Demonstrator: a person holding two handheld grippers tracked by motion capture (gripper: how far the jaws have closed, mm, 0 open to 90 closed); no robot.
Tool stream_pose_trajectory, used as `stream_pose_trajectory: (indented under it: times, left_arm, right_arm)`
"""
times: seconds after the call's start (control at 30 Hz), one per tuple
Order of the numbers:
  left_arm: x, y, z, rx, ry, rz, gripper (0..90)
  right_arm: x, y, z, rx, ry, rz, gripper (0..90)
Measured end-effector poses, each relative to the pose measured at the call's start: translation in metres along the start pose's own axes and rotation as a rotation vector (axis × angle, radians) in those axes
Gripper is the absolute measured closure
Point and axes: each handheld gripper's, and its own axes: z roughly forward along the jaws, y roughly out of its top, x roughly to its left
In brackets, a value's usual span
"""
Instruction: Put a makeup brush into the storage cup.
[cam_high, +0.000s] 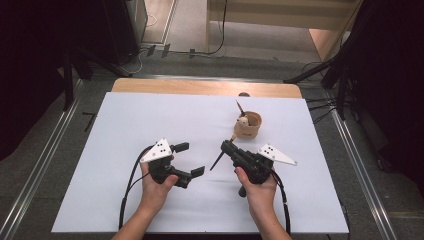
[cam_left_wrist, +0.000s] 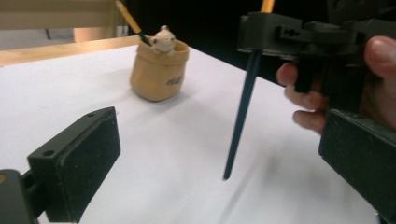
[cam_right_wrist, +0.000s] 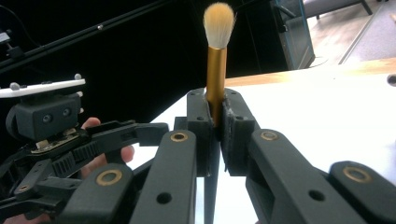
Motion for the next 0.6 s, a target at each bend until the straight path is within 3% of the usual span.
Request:
stream_pose_trajectory:
  times: [0.03, 0.1, 0.13, 0.4, 0.6]
  left_arm:
    - [0.001, -0.001, -0.003, -0.002, 0.027, -0.004, 0.0]
    - [0.005, -0.001, -0.007, 0.000, 0.023, -0.014, 0.0]
    - [0.005, -0.002, -0.009, 0.002, 0.050, -0.010, 0.0]
    - [0.016, -0.007, -0.027, 0.005, 0.063, -0.008, 0.0]
    - [0.024, -0.011, -0.047, -0.005, 0.107, -0.013, 0.0]
  right_arm:
    - [0.000, 0.001, 0.000, -0.002, -0.006, -0.006, 85.0]
    - [0.000, 0.001, -0.001, 0.000, -0.013, -0.016, 85.0]
    - [0.000, 0.002, -0.001, -0.001, -0.017, -0.020, 85.0]
    - [0.000, 0.006, -0.004, 0.000, -0.043, -0.070, 85.0]
    - [-0.004, 0.009, -0.007, -0.008, -0.062, -0.085, 85.0]
